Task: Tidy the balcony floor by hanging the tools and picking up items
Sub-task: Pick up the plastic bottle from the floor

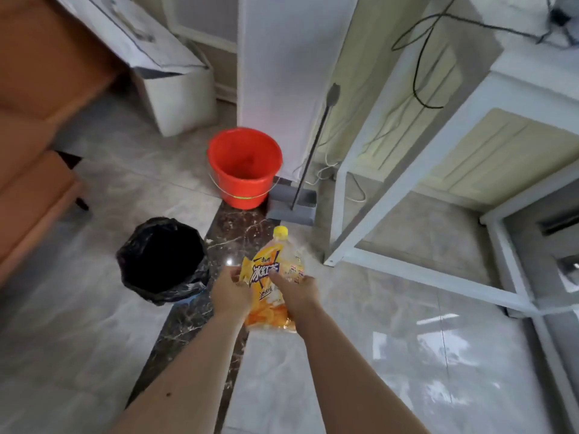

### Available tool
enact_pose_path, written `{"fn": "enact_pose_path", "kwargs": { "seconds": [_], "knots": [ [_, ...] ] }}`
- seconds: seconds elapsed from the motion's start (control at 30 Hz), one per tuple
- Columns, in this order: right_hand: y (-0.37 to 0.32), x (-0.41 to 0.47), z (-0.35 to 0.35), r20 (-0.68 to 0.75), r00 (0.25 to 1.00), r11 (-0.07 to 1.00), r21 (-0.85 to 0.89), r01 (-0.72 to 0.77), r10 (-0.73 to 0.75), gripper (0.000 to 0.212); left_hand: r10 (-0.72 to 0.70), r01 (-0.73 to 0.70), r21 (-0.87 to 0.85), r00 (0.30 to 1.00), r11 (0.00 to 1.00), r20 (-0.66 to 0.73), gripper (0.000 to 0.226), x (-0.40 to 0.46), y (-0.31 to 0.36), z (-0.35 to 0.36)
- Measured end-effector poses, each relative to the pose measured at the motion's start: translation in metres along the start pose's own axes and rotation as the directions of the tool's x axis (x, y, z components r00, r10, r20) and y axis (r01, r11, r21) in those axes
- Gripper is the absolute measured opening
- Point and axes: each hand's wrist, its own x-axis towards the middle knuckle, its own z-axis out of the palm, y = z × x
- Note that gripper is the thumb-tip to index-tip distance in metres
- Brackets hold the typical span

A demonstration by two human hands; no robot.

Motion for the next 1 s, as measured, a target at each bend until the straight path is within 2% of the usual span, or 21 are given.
{"fn": "enact_pose_path", "kwargs": {
  "seconds": [0.13, 0.23, 0.47, 0.6, 0.77, 0.87, 1.0],
  "knots": [
    [-0.02, 0.008, 0.076, 0.051, 0.999, 0.997, -0.078, -0.013, 0.017, 0.08, 0.009, -0.007, 0.021, 0.998, 1.0, -0.07, 0.024, 0.051, -0.012, -0.05],
    [-0.026, 0.017, 0.123, 0.073, 0.997, 0.987, -0.162, -0.011, 0.023, 0.087, -0.042, 0.043, -0.002, 0.991, 0.999, -0.126, 0.023, 0.085, -0.024, -0.076],
    [-0.046, 0.055, 0.213, 0.122, 0.989, 0.945, -0.324, -0.045, 0.089, 0.085, -0.179, 0.18, -0.002, 0.974, 0.984, -0.139, 0.025, 0.169, -0.048, -0.12],
    [-0.046, 0.073, 0.247, 0.101, 0.978, 0.896, -0.426, -0.123, 0.183, 0.091, -0.243, 0.243, -0.015, 0.963, 0.97, -0.119, 0.032, 0.203, -0.063, -0.132],
    [-0.043, 0.094, 0.278, 0.03, 0.944, 0.865, -0.41, -0.289, 0.329, 0.104, -0.264, 0.266, 0.005, 0.96, 0.964, -0.096, 0.037, 0.235, -0.079, -0.138],
    [-0.04, 0.105, 0.289, 0.052, 0.929, 0.852, -0.42, -0.311, 0.365, 0.096, -0.299, 0.299, -0.016, 0.952, 0.954, -0.069, 0.038, 0.248, -0.086, -0.139],
    [-0.042, 0.116, 0.297, 0.025, 0.914, 0.828, -0.434, -0.355, 0.405, 0.097, -0.315, 0.313, -0.052, 0.949, 0.948, -0.035, 0.036, 0.26, -0.092, -0.139]
  ]
}}
